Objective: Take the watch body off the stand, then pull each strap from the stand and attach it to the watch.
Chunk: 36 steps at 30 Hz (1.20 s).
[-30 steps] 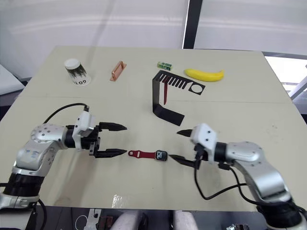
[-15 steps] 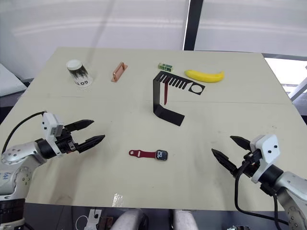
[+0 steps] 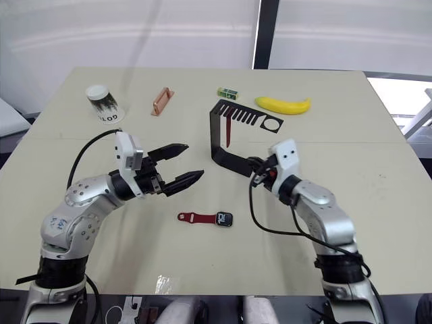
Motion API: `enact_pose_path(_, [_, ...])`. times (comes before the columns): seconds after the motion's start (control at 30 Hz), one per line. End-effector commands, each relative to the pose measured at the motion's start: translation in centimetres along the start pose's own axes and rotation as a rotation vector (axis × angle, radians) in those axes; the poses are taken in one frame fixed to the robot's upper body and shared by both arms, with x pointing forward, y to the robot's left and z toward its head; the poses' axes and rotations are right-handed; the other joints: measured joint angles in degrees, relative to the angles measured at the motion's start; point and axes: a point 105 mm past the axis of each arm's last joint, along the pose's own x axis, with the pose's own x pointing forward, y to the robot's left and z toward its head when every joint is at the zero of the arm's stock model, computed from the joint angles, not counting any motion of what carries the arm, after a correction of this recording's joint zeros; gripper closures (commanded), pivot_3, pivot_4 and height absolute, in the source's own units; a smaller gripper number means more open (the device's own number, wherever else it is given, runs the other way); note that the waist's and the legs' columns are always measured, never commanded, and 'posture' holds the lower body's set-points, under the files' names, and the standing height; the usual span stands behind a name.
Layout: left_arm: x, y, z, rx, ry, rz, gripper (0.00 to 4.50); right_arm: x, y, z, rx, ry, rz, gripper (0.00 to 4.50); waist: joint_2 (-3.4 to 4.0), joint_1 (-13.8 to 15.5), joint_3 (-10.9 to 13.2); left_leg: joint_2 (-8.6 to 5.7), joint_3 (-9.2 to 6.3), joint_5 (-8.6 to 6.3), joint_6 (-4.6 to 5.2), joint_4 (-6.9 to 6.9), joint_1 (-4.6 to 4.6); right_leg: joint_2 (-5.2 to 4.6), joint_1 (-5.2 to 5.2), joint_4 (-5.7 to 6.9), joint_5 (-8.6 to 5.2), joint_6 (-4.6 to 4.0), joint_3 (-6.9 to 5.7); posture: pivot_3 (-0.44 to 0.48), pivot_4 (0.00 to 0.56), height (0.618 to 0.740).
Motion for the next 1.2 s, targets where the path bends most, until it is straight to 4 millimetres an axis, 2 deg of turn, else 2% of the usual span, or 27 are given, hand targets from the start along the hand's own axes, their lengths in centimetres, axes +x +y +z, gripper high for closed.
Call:
enact_pose_path(0.03, [0.5, -0.8, 0.7, 0.028, -0.015, -0.017, 0.0, 2.0, -0.7, -0.3, -0.015, -0.006, -0.077, 4.47, 0.0, -0.3, 0.0, 0.0, 0.0, 0.0, 0.0, 0.04, 0.0, -0.01, 0.03, -0.01, 0.0, 0.0, -0.01, 0.0, 0.15, 0.74])
enact_pose_path(0.27, [0.9, -0.9, 0.6, 0.025, -0.019, -0.015, 0.0, 3.6, -0.7, -2.1, -0.004, 0.058, -0.091, 4.47, 0.01, -1.0, 0.0, -0.02, -0.01, 0.0, 0.0, 0.14, -0.01, -0.01, 0.06, -0.05, 0.0, 0.0, -0.01, 0.0, 0.15, 0.74])
enact_pose_path(0.43, [1.5, -1.1, 0.5, 0.031, -0.024, -0.001, 0.0, 3.1, -0.6, -5.0, 0.018, 0.2, -0.092, 4.47, 0.03, -1.2, 0.0, -0.01, -0.01, 0.01, -0.02, 0.15, 0.02, -0.01, 0.06, -0.03, 0.0, 0.0, -0.01, 0.0, 0.15, 0.74])
enact_pose_path(0.73, [4.4, -0.6, 0.7, 0.022, -0.077, 0.133, 0.0, 2.8, -0.8, -5.0, 0.022, 0.197, -0.108, 4.47, -0.01, -1.1, -0.1, -0.02, 0.0, 0.01, -0.03, 0.18, 0.04, -0.01, 0.15, -0.03, 0.0, 0.0, 0.01, 0.0, 0.15, 0.74])
enact_pose_path(0.83, [5.5, -0.6, 0.5, 0.008, -0.083, 0.162, 0.81, 2.9, -0.8, -5.1, 0.021, 0.198, -0.113, 4.5, -0.01, -1.1, -0.1, -0.01, -0.01, 0.01, -0.03, 0.17, 0.05, -0.01, 0.14, -0.02, 0.0, 0.0, 0.01, 0.0, 0.15, 0.74])
enact_pose_path(0.9, [6.4, -0.6, 0.2, 0.038, -0.066, 0.173, 1.68, 2.9, -0.7, -5.1, 0.021, 0.2, -0.112, 4.5, -0.02, -1.0, -0.1, -0.01, 0.0, 0.01, -0.03, 0.19, 0.05, -0.01, 0.14, -0.03, 0.0, 0.0, 0.01, 0.0, 0.15, 0.74])
enact_pose_path(1.07, [7.2, 1.4, 0.1, 0.049, -0.083, 0.333, 1.68, 2.8, -0.3, -5.3, 0.021, 0.206, -0.101, 4.5, -0.02, -1.1, -0.1, -0.02, 0.01, 0.01, -0.04, 0.2, 0.06, -0.01, 0.13, -0.01, 0.0, 0.0, 0.02, 0.0, 0.15, 0.74])
enact_pose_path(1.2, [7.8, 0.8, -0.5, 0.089, -0.071, 0.317, 1.68, 2.7, -0.2, -5.5, 0.02, 0.21, -0.101, 4.5, -0.02, -1.0, -0.1, -0.01, 0.01, 0.02, -0.04, 0.18, 0.05, -0.01, 0.12, -0.02, 0.0, 0.0, 0.02, 0.0, 0.15, 0.74])
